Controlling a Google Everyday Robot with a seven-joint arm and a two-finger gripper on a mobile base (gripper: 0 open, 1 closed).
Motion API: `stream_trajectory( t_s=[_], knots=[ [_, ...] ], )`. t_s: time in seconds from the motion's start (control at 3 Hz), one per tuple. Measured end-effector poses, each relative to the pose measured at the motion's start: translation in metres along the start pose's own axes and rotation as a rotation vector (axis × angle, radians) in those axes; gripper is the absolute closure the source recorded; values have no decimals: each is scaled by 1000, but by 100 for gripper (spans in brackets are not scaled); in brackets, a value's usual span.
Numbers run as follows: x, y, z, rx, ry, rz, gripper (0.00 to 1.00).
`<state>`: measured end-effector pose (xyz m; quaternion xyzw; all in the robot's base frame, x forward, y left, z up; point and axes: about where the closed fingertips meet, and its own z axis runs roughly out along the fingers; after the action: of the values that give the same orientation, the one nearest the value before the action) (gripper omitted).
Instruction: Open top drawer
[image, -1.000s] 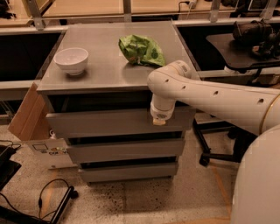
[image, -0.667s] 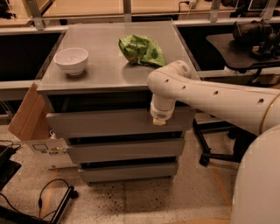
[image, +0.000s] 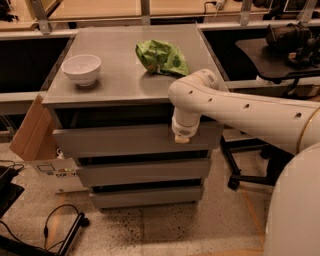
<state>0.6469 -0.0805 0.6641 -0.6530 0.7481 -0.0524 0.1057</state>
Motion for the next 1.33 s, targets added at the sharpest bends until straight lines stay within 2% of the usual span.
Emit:
stream_trajectory(
  t_s=[1.0, 1.33],
  knots=[
    [0, 0, 0, 0, 0, 0, 12],
    [0, 0, 0, 0, 0, 0, 0]
  ],
)
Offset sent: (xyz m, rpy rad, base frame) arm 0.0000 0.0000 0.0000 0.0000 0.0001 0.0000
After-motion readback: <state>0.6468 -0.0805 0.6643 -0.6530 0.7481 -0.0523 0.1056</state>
